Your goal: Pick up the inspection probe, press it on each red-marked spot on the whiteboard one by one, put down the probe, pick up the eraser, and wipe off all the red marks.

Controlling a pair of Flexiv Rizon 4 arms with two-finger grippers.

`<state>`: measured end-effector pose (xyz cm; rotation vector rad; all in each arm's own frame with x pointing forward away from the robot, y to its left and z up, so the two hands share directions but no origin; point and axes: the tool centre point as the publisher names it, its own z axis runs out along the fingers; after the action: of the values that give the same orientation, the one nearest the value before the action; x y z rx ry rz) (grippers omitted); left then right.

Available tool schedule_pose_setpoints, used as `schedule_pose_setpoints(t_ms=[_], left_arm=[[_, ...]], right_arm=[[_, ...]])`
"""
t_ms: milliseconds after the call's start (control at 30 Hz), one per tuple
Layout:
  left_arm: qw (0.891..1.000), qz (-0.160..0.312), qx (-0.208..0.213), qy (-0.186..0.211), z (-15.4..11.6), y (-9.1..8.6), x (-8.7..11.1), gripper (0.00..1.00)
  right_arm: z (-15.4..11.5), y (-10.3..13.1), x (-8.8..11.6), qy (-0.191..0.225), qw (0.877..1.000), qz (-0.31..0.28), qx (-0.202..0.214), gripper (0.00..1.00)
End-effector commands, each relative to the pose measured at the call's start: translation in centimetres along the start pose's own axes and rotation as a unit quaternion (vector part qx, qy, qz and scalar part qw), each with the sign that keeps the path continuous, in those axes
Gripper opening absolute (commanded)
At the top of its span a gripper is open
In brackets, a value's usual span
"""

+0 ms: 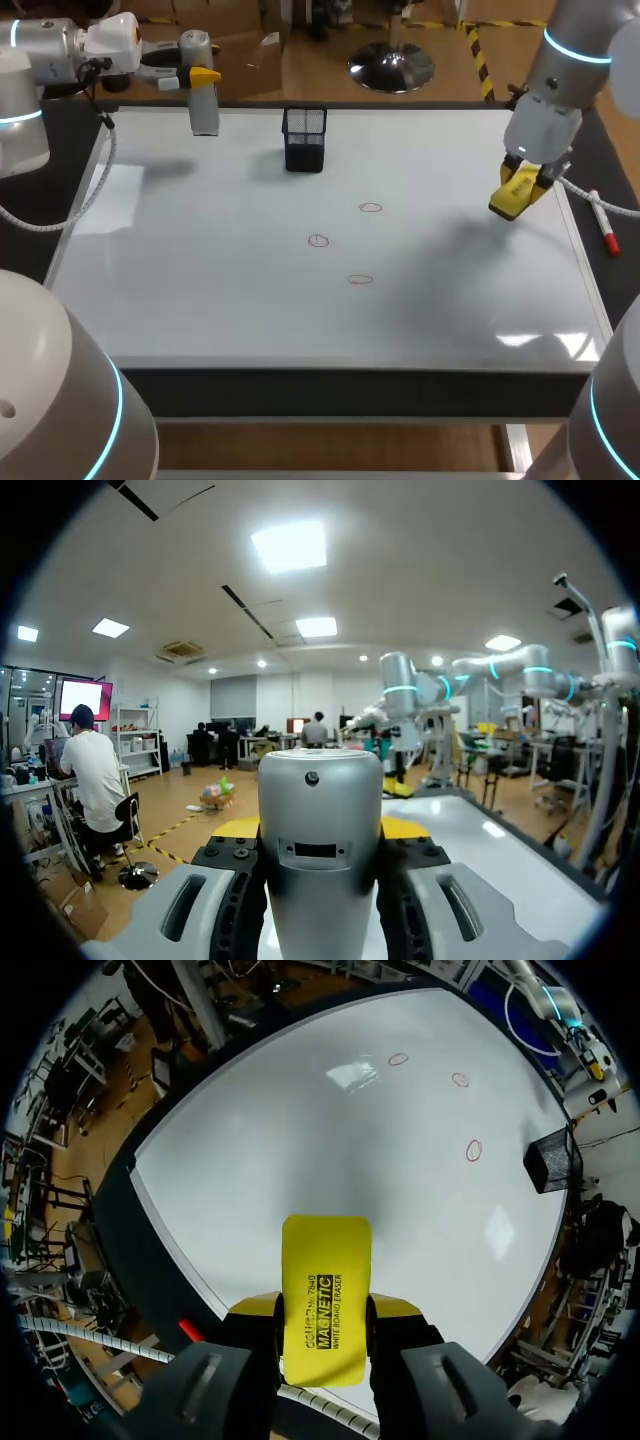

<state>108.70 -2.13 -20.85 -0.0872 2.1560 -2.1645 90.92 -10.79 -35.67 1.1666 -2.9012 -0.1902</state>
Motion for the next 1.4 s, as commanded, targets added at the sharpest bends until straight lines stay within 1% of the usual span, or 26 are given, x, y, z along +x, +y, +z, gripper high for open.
schedule_pose_setpoints(t_ms=[33,100,133,167,233,267,400,600,667,733,833,900,1000,1033,1100,1200,1233,1300,1333,1400], left_arm=[[1.0,0.0,-0.001,-0.002,0.0,-0.2,0.2,0.0],[1.0,0.0,-0.001,-0.002,0.0,-0.2,0.2,0.0],[1.0,0.005,-0.001,0.008,0.3,-0.2,0.6,0.0],[1.0,0.009,-0.005,0.011,0.5,-0.1,1.1,0.0],[0.999,0.017,0.006,0.028,0.8,0.0,2.3,0.0],[0.999,0.02,0.001,0.032,1.0,0.1,2.9,0.0],[0.998,0.025,0.011,0.049,1.6,0.1,5.3,0.0],[0.998,0.026,0.031,0.054,2.1,-0.6,8.7,0.0],[0.998,0.021,0.018,0.054,2.5,-0.6,10.1,0.0],[0.998,0.018,0.023,0.056,2.8,-0.7,11.6,0.0],[0.998,0.011,0.029,0.053,3.4,-0.6,13.2,0.0],[0.998,0.004,0.032,0.057,4.0,-0.6,14.6,0.0],[0.998,0.0,0.029,0.055,4.8,-0.5,16.1,0.0],[0.998,-0.002,0.034,0.054,5.1,-0.5,16.6,0.0],[0.998,0.001,0.027,0.054,5.9,-0.3,17.8,0.0],[0.998,-0.001,0.032,0.058,6.9,0.0,19.2,0.0],[0.997,-0.007,0.041,0.059,7.1,0.1,19.4,0.0],[0.997,-0.007,0.04,0.059,7.7,0.4,20.0,0.0],[0.997,-0.011,0.048,0.06,8.0,0.5,20.4,0.0],[0.997,-0.01,0.045,0.06,8.6,0.9,21.0,0.0]], right_arm=[[-0.1,-0.1,0.0,0.001,1.0,-0.001,0.001,0.0],[-0.1,-0.1,0.0,0.001,1.0,-0.001,0.001,0.0],[-0.1,-0.1,0.0,0.001,1.0,-0.001,0.001,0.0],[-0.1,-0.1,0.0,0.001,1.0,-0.001,0.001,0.0],[-0.1,-0.1,0.0,0.001,1.0,-0.001,0.001,0.0],[-0.1,-0.1,0.0,0.001,1.0,-0.001,0.001,0.0],[-0.1,-0.1,0.0,0.001,1.0,-0.001,0.001,0.0],[-0.1,-0.1,0.0,0.001,1.0,-0.001,0.001,0.0],[-0.1,-0.1,0.0,0.001,1.0,-0.001,0.001,0.0],[-0.1,-0.1,0.0,0.001,1.0,-0.001,0.001,0.0],[-0.1,-0.1,0.0,0.001,1.0,-0.001,0.001,0.0],[-0.1,-0.1,0.0,0.001,1.0,-0.001,0.001,0.0],[-0.1,-0.1,0.0,0.001,1.0,-0.001,0.001,0.0],[-0.1,-0.1,0.0,0.001,1.0,-0.001,0.001,0.0],[-0.1,-0.1,0.0,0.001,1.0,-0.001,0.001,0.0],[-0.1,-0.1,0.0,0.001,1.0,-0.001,0.001,0.0],[-0.1,-0.1,0.0,0.001,1.0,-0.001,0.001,0.0],[-0.1,-0.1,0.0,0.001,1.0,-0.001,0.001,0.0],[-0.1,-0.1,0.0,0.001,1.0,-0.001,0.001,0.0],[-0.1,-0.1,0.0,0.001,1.0,-0.001,0.001,0.0]])
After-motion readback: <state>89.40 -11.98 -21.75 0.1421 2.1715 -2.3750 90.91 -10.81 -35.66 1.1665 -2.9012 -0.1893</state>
